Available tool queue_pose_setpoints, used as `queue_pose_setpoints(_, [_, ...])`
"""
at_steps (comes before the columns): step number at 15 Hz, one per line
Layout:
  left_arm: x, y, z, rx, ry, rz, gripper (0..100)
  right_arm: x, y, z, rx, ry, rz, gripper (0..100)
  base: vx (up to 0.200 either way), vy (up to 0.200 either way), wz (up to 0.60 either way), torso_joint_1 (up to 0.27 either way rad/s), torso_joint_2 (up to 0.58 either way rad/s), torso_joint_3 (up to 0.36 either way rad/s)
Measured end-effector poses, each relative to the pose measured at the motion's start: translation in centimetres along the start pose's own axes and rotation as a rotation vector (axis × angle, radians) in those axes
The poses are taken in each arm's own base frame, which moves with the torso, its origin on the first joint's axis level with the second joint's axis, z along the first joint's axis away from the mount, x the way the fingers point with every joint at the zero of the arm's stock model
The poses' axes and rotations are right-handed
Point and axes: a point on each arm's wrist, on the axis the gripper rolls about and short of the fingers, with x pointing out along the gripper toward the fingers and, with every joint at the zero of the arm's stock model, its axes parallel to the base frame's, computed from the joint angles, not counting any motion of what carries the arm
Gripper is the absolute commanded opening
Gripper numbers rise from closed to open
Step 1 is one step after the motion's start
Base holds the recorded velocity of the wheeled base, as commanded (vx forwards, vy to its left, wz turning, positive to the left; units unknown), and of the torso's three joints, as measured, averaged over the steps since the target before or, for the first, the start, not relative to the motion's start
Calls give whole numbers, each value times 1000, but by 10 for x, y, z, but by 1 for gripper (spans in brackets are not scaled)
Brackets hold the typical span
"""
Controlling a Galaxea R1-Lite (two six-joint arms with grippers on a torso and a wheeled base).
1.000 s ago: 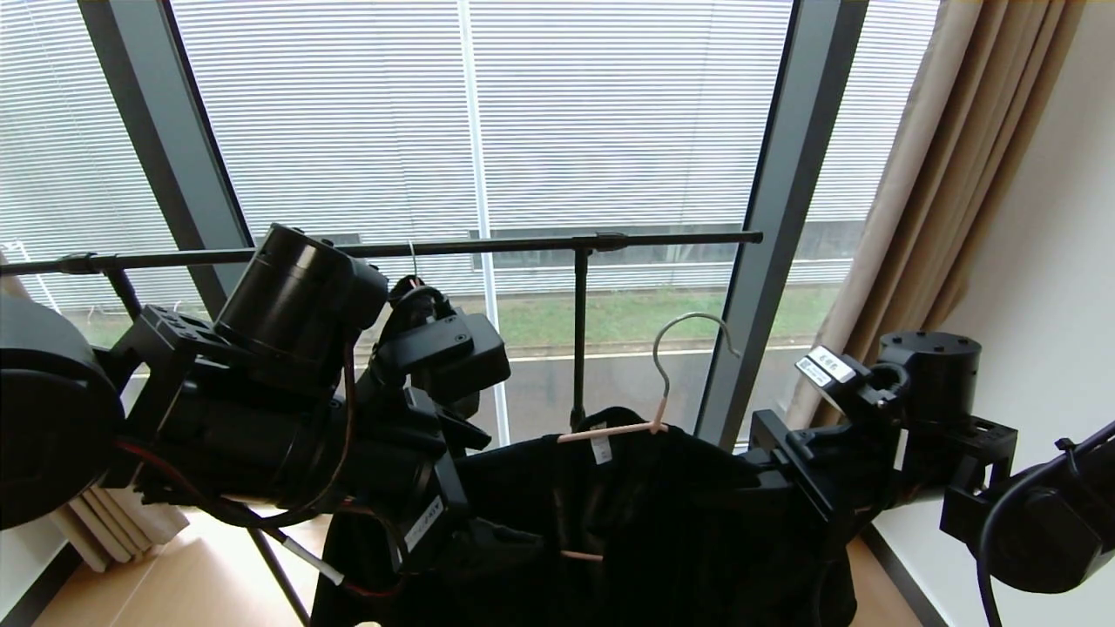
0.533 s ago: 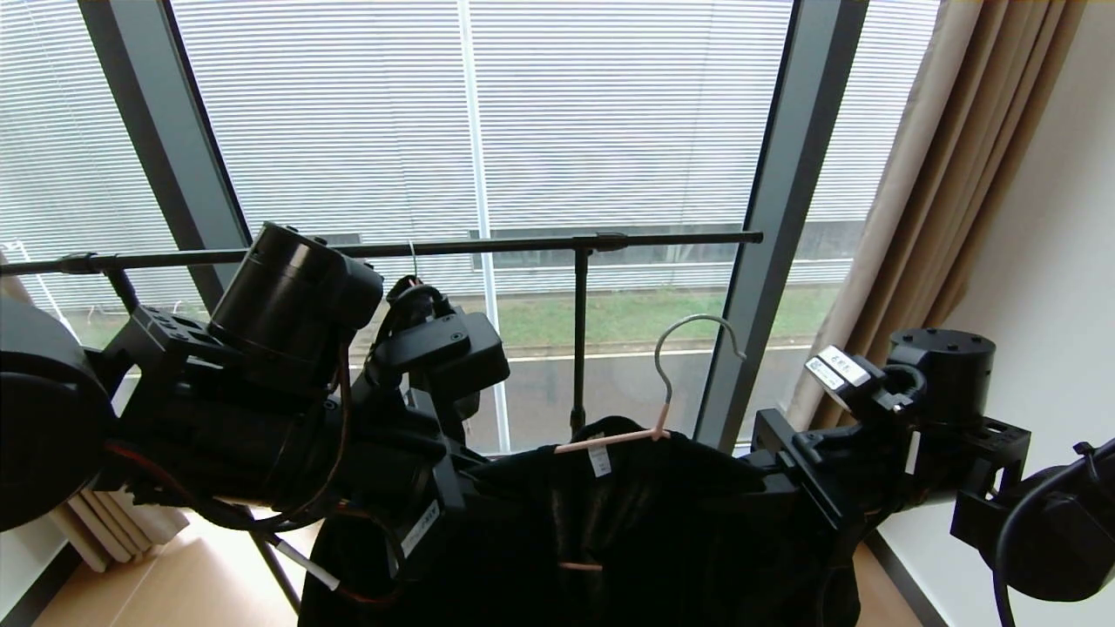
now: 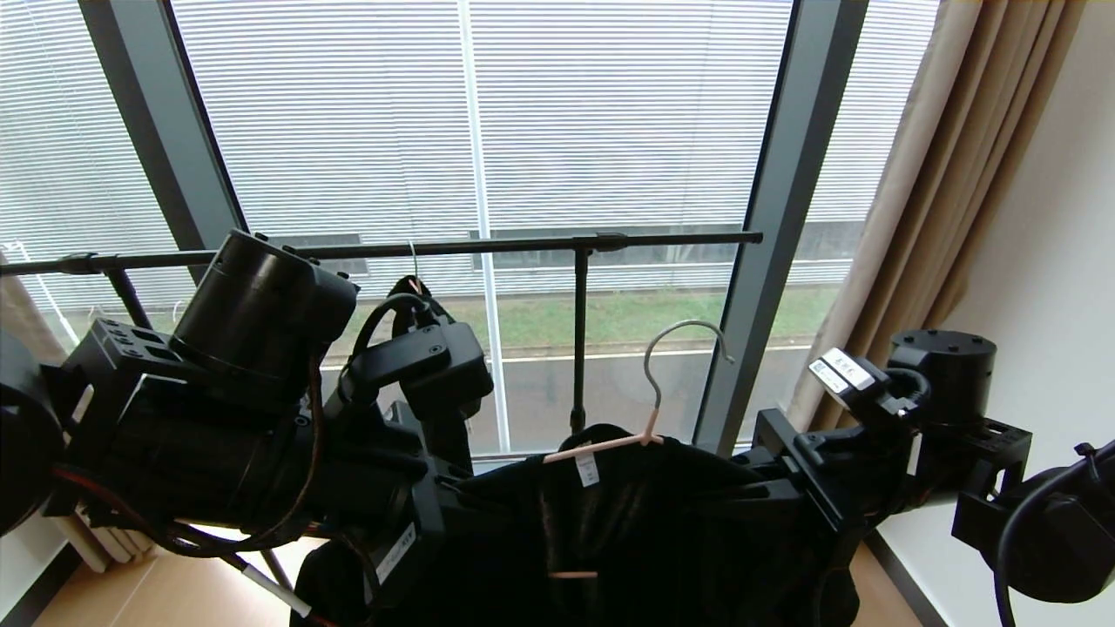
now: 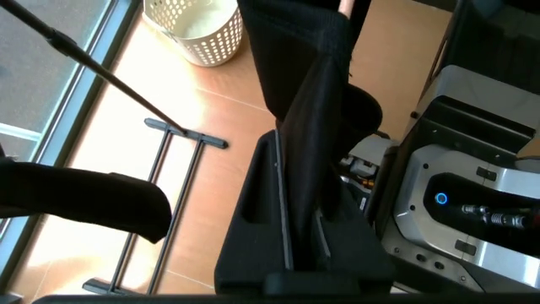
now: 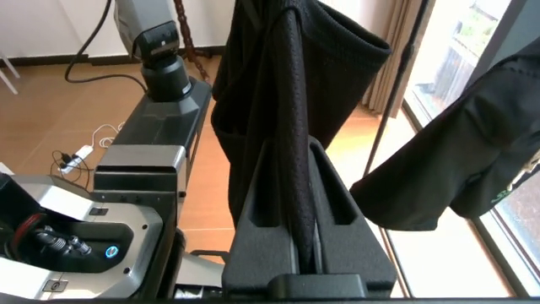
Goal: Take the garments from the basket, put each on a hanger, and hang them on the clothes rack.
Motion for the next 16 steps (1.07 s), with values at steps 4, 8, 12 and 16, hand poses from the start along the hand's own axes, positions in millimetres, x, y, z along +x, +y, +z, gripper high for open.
queue_pose_setpoints(4, [-9, -3, -7, -12, -8, 14, 0, -24, -10, 6, -37, -24, -90, 100, 0, 0, 0, 0, 0, 0])
queue_pose_setpoints(8, [-29, -2, -21, -54, -23, 64, 0, -47, -16, 13, -114, -51, -172, 100, 0, 0, 0, 0, 0, 0])
queue_pose_setpoints(12, [-45, -5, -30, -42, -106, 128, 0, -49, -18, 10, -107, -50, -181, 100, 0, 0, 0, 0, 0, 0])
queue_pose_setpoints(16, [-57, -13, -38, -44, -144, 153, 0, -48, -29, 2, -80, -44, -185, 100, 0, 0, 0, 0, 0, 0])
